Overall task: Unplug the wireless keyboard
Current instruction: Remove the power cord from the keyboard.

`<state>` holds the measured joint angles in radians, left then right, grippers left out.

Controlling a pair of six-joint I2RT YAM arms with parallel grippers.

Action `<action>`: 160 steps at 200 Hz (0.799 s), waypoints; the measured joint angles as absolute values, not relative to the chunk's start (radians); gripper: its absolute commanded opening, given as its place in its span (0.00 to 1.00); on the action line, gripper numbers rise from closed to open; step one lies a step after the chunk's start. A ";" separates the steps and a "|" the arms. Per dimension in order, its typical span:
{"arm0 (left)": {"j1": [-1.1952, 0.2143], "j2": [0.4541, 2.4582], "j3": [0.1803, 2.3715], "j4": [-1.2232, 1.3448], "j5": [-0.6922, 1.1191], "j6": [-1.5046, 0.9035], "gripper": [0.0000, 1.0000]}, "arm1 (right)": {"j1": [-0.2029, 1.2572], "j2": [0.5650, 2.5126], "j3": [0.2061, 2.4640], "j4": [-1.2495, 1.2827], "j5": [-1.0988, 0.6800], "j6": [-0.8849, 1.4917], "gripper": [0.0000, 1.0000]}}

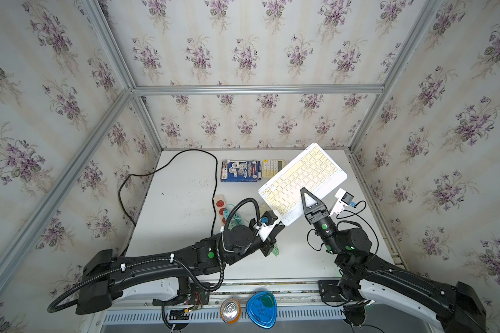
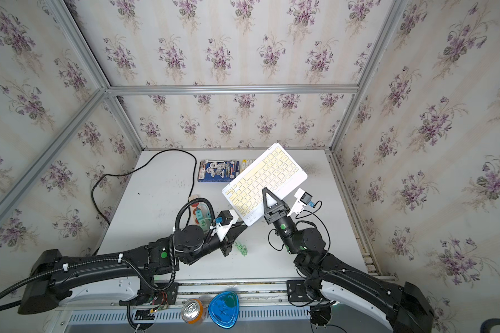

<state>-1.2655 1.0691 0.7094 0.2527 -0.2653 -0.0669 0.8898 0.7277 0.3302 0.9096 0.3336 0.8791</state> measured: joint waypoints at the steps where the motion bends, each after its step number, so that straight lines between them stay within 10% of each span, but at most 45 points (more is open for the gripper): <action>1: -1.266 1.069 0.709 0.253 -0.266 -0.067 0.00 | 0.890 0.728 0.333 0.907 0.334 0.879 0.00; 160: -1.266 1.071 0.705 0.272 -0.250 -0.096 0.00 | 0.892 0.680 0.364 0.788 0.367 0.875 0.00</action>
<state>-1.2655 1.0714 0.7052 0.2718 -0.2501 -0.0959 0.8921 0.6796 0.3637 0.7876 0.3668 0.8745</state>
